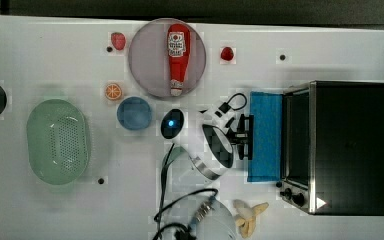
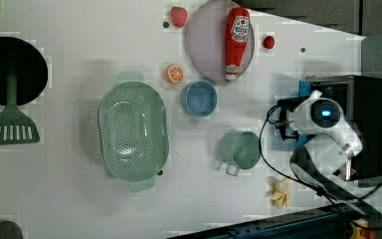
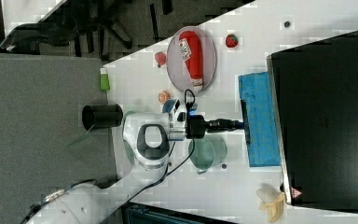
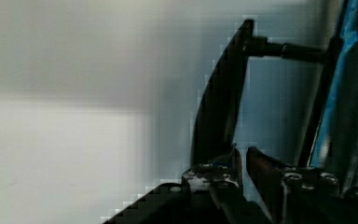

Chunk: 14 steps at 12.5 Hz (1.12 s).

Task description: Flap open oven.

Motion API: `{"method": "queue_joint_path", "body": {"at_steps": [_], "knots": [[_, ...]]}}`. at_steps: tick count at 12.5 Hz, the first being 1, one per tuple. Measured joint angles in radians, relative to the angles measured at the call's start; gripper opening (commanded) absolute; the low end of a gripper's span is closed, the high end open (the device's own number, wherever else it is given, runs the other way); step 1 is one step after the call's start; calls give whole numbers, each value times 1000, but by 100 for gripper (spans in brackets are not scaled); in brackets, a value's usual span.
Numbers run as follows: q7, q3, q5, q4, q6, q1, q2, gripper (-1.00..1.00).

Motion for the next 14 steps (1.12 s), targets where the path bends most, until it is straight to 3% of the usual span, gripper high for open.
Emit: {"method": "queue_joint_path", "body": {"at_steps": [4, 7, 12, 14], "knots": [[41, 24, -2, 61, -17, 22, 117, -65], [56, 9, 53, 64, 5, 20, 94, -65], [66, 19, 550, 80, 11, 15, -135, -65], [83, 13, 722, 135, -115, 19, -283, -65]]}}
